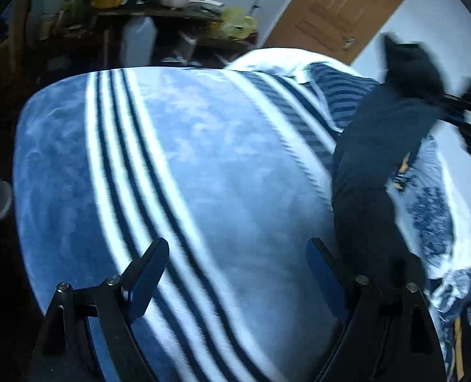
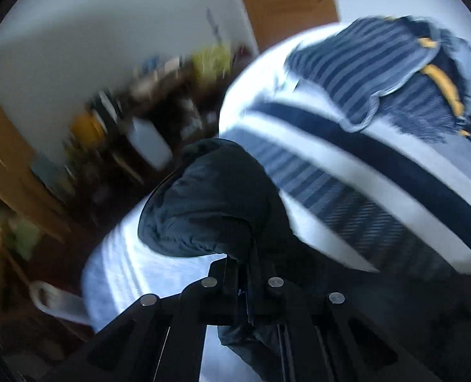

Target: Fold large clothes

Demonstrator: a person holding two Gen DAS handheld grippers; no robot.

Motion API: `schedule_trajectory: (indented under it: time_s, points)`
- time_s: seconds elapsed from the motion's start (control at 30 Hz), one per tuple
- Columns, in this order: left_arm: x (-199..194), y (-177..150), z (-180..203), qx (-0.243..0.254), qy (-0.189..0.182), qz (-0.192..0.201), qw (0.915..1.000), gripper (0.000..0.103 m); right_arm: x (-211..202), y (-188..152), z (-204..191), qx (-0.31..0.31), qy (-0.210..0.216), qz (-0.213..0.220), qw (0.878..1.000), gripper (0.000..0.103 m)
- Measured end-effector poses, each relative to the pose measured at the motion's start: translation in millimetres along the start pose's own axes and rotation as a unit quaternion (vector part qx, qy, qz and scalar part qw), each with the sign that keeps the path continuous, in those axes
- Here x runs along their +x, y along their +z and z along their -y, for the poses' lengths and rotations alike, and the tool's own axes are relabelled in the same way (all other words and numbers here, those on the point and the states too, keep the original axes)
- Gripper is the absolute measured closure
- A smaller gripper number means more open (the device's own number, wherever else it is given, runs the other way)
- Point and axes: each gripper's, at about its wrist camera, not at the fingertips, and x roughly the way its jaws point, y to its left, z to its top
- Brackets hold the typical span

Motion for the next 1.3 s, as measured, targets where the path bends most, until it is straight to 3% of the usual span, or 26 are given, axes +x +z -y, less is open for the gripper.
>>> schedule_trajectory:
  time_s: [0.2,0.37,0.5,0.67,0.9,1.03,1.1,1.13,1.17,1.2,1.23,1.27,1.3]
  points:
    - [-2.1,-19.8,52.0,0.02,-0.102,-0.043,0.9937,0.015,-173.5,-24.4,48.8,0.058,-0.007,0.097,0.994,0.099]
    - [-0.6,-39.6,121.4,0.091,-0.112,-0.05,0.9882,0.015,-292.9,-61.4,109.4,0.099,-0.036,0.156,0.982,0.099]
    - [17.0,-52.0,171.3,0.121,-0.084,-0.06,0.9872,0.015,-340.6,-103.8,169.5,0.144,-0.052,0.177,0.972,0.099]
    - [60.4,-78.7,225.5,0.212,-0.033,-0.083,0.9732,0.015,-352.1,-159.8,249.1,0.217,-0.033,0.191,0.957,0.099]
    - [115.3,-113.4,229.9,0.223,-0.028,-0.127,0.9662,0.015,-315.2,-243.8,370.8,0.31,-0.012,0.206,0.928,0.098]
    - [121.5,-118.5,238.4,0.252,-0.016,-0.113,0.9609,0.015,-273.5,-295.4,424.2,0.36,-0.039,0.177,0.915,0.096]
    - [120.4,-119.8,239.2,0.259,-0.014,-0.108,0.9597,0.015,-257.6,-319.9,447.2,0.406,-0.027,0.163,0.899,0.095]
    - [119.3,-119.5,239.0,0.259,-0.013,-0.106,0.96,0.015,-255.8,-334.4,454.8,0.438,0.002,0.166,0.884,0.092]
    - [119.2,-118.9,238.8,0.256,-0.013,-0.107,0.9607,0.015,-258.9,-343.0,454.9,0.449,0.012,0.171,0.877,0.089]
    - [119.3,-118.4,238.6,0.252,-0.016,-0.109,0.9614,0.015,-266.6,-351.0,451.6,0.453,0.012,0.181,0.873,0.07]
    - [118.6,-117.1,237.9,0.249,-0.018,-0.11,0.9622,0.015,-274.7,-356.5,446.4,0.453,-0.001,0.189,0.871,0.029]
    - [117.7,-116.8,237.1,0.246,-0.017,-0.108,0.9632,0.015,-284.2,-361.6,438.5,0.449,-0.014,0.206,0.869,0.016]
    - [117.4,-116.5,236.5,0.244,-0.016,-0.106,0.9638,0.015,-289.7,-363.0,433.8,0.442,-0.016,0.218,0.87,0.015]
